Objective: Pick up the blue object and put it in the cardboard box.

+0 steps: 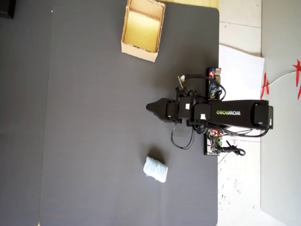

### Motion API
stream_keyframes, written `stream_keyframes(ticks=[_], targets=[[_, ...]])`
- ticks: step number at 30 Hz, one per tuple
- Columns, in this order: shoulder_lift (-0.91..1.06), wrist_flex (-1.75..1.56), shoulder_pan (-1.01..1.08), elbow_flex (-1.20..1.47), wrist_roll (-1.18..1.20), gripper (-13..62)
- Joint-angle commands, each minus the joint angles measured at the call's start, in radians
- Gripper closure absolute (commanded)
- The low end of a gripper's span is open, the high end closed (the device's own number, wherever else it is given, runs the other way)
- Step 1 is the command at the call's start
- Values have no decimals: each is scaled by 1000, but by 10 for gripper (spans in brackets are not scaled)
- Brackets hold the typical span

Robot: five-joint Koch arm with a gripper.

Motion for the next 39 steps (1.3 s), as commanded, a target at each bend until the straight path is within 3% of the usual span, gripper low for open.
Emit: stream_keyframes(ticks=[1,29,39], targets=[[86,107,2,40,12,145],[86,103,-25,40,57,145],[84,64,-291,40,129,148]])
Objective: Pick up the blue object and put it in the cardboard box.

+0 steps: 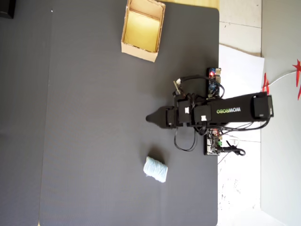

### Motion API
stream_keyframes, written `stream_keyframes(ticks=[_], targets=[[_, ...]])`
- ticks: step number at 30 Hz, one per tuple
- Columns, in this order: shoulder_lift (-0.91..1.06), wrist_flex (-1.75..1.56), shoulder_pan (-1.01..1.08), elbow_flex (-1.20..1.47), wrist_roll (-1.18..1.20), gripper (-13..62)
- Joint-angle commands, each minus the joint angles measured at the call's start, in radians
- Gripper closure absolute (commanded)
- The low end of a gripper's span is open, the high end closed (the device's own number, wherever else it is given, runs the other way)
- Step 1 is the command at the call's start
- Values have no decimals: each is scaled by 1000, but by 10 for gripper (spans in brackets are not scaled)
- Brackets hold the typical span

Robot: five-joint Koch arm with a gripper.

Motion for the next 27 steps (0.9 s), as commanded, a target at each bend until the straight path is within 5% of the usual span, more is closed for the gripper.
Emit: stream_keyframes(ticks=[1,17,27], targets=[[86,55,-61,38,74,148],[86,-6,-508,15,78,148],[52,104,-578,-173,101,159]])
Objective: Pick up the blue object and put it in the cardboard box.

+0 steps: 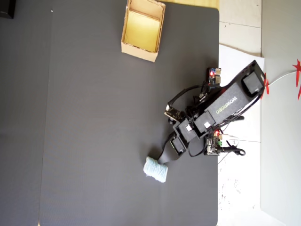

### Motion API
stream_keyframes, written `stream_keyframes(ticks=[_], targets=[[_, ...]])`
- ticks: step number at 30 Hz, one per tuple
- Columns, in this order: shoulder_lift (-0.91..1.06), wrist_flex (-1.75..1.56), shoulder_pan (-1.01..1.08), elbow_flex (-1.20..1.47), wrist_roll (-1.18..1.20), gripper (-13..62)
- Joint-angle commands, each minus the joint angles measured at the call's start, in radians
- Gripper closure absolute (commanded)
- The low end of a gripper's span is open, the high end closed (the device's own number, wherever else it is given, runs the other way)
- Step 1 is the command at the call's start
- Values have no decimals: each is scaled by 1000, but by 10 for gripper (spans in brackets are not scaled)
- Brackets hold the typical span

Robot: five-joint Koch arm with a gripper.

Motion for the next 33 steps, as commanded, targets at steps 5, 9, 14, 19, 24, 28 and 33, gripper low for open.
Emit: stream_keyframes(ticks=[5,9,14,19,24,28,33], targets=[[-8,83,-17,-215,72,159],[-71,238,-46,-407,66,160],[-160,301,-48,-520,64,159],[-328,456,-71,-704,-2,157],[-410,571,-67,-769,-15,157],[-472,594,-72,-764,-17,156],[-534,592,-81,-767,-15,156]])
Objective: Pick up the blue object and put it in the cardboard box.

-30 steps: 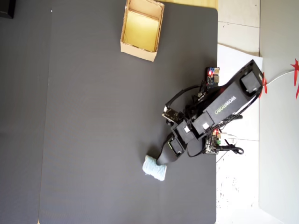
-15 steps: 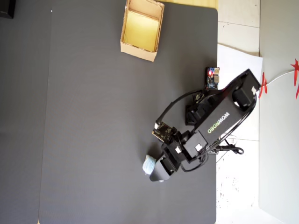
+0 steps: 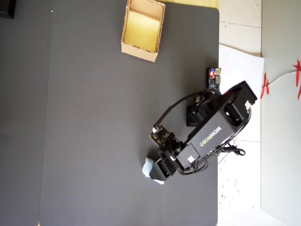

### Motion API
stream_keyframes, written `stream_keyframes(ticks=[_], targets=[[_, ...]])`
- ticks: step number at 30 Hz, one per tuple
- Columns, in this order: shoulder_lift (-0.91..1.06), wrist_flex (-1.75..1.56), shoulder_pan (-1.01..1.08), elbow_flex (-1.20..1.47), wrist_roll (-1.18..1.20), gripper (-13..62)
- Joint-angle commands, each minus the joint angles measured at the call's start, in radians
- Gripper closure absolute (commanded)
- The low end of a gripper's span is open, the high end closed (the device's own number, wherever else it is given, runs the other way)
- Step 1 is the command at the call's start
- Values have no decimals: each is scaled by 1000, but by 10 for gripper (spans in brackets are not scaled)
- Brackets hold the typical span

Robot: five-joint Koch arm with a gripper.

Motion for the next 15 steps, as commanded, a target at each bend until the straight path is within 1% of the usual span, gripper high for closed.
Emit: stream_keyframes(ticks=[1,8,12,15], targets=[[-20,-5,-23,-103,48,156],[-104,-75,-26,-104,49,157],[-143,-112,-21,-92,49,170],[-147,-186,-9,-54,44,242]])
